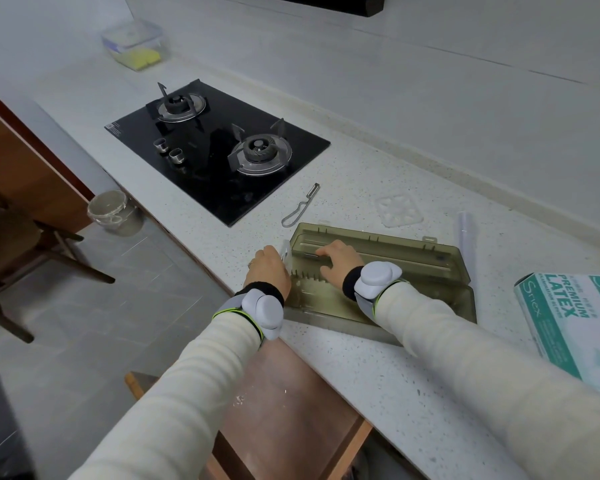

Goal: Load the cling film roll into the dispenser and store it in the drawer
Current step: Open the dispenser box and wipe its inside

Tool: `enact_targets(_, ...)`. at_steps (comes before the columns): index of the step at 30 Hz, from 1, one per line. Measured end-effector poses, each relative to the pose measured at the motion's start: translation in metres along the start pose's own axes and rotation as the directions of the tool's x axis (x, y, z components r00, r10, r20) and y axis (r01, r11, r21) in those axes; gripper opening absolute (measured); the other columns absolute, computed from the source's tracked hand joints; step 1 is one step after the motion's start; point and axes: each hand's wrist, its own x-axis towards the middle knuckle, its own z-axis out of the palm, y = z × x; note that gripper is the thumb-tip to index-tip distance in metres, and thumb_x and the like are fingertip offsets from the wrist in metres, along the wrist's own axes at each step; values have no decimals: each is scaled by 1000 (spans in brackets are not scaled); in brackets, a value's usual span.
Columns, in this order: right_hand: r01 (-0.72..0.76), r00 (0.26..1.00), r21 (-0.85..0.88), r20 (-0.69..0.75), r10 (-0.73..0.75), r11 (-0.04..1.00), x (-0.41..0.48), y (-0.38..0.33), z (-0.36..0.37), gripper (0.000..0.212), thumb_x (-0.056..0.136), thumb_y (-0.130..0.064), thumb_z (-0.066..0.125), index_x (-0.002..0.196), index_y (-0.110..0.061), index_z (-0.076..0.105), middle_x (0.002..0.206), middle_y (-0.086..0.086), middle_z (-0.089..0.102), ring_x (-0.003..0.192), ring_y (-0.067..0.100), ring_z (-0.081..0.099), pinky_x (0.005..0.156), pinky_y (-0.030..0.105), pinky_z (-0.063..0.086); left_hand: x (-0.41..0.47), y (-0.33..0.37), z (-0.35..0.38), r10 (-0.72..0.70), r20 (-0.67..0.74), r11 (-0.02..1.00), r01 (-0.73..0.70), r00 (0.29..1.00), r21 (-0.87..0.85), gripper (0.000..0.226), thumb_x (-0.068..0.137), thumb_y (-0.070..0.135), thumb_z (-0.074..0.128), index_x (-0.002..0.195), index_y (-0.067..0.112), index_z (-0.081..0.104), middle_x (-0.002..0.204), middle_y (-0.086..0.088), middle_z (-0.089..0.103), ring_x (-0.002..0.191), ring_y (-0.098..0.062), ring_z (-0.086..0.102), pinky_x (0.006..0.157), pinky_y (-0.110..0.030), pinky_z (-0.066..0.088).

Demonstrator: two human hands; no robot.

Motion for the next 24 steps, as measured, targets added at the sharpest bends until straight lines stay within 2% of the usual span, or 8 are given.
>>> enact_targets(6, 8, 1000, -2, -5, -8, 1000, 0, 1, 0, 42, 92, -14, 48, 134, -16, 48, 140, 8, 42, 129, 29, 40, 106, 41, 38, 0, 2, -2, -56, 11, 997, 56, 998, -54, 23, 95, 14, 42, 113, -1, 44, 116, -20, 53, 103, -36, 56, 81, -39, 47)
enact_targets(8, 11, 1000, -1, -5, -11, 1000, 0, 1, 1, 42, 92, -14, 48, 134, -16, 48, 141, 8, 41, 130, 29, 39, 107, 41, 37, 1, 3, -1, -90, 54, 993, 94, 994, -66, 25, 95, 14, 41, 114, -2, 44, 116, -21, 55, 105, -37, 56, 85, -41, 47)
enact_targets(10, 16, 1000, -2, 2, -16, 1000, -1, 1, 1, 43, 92, -14, 48, 134, -17, 47, 141, 8, 41, 130, 29, 38, 107, 42, 37, -1, 6, 3, -102, 80, 994, 105, 992, -34, 28, 96, 15, 40, 117, -3, 44, 119, -21, 55, 112, -37, 53, 93, -41, 45)
enact_targets(13, 34, 999, -5, 15, -34, 999, -1, 3, 1, 44, 92, -14, 48, 136, -17, 46, 142, 8, 40, 131, 29, 37, 108, 41, 36, -8, 6, 13, -10, -10, 996, 11, 1000, 88, 27, 94, 11, 41, 118, -2, 42, 122, -20, 49, 114, -34, 48, 101, -38, 40)
enact_targets(15, 46, 999, -2, 14, -46, 999, -1, 6, 1, 44, 92, -14, 48, 136, -16, 45, 141, 8, 40, 131, 29, 37, 108, 40, 35, -10, 3, 18, 36, -49, 995, -31, 998, 93, 25, 93, 8, 41, 116, -2, 43, 122, -19, 47, 110, -33, 50, 96, -35, 42)
enact_targets(19, 47, 999, 14, 9, -48, 999, -1, 6, 1, 44, 92, -14, 48, 136, -16, 46, 142, 8, 40, 131, 29, 37, 108, 41, 36, -8, 0, 14, -10, -72, 1000, 10, 997, -12, 17, 92, 4, 42, 108, -1, 46, 121, -18, 40, 88, -34, 59, 67, -29, 40)
enact_targets(21, 47, 999, 20, 11, -47, 999, -1, 6, 1, 44, 92, -13, 49, 136, -16, 46, 142, 9, 40, 131, 30, 37, 108, 41, 35, -7, 0, 11, -26, -60, 999, 23, 998, -45, 16, 93, 3, 41, 107, -1, 46, 119, -18, 41, 83, -36, 59, 64, -29, 37)
enact_targets(24, 46, 999, 26, 12, -46, 999, 0, 6, 1, 44, 92, -13, 48, 135, -17, 46, 142, 8, 40, 132, 29, 37, 109, 40, 35, -8, -1, 11, -23, -60, 998, 20, 998, -60, 15, 92, 3, 40, 107, 0, 45, 118, -18, 44, 85, -37, 59, 65, -31, 36)
